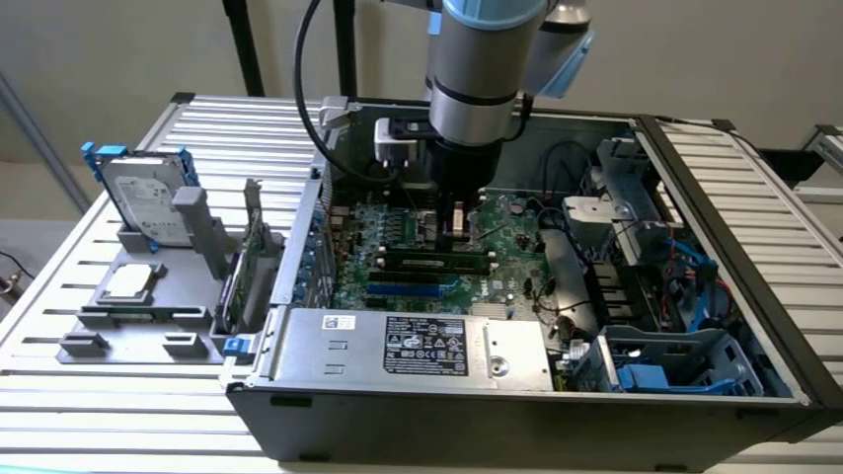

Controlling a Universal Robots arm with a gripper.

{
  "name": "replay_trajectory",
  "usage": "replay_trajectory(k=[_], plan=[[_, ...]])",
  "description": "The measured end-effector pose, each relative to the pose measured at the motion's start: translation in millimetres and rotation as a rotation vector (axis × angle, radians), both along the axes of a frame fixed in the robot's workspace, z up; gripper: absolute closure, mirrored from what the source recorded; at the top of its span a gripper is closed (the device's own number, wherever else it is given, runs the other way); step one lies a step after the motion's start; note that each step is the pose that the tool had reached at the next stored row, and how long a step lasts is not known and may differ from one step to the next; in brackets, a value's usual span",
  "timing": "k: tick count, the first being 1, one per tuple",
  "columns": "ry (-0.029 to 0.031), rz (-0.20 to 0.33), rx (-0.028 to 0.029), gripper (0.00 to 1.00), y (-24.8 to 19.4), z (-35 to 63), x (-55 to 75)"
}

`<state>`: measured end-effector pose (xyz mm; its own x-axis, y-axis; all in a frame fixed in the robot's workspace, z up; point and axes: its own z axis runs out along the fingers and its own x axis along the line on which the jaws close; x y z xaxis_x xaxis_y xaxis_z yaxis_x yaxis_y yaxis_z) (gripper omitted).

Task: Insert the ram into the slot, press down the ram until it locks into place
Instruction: 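Press down the ram until it locks into place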

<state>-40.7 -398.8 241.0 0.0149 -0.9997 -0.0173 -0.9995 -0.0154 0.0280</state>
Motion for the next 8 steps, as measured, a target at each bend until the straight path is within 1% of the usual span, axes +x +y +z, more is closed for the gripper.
replay_trajectory(k=[8], plan=[[0.0000,0.000,0.0000,0.90,0.5,-6.2,-0.1]])
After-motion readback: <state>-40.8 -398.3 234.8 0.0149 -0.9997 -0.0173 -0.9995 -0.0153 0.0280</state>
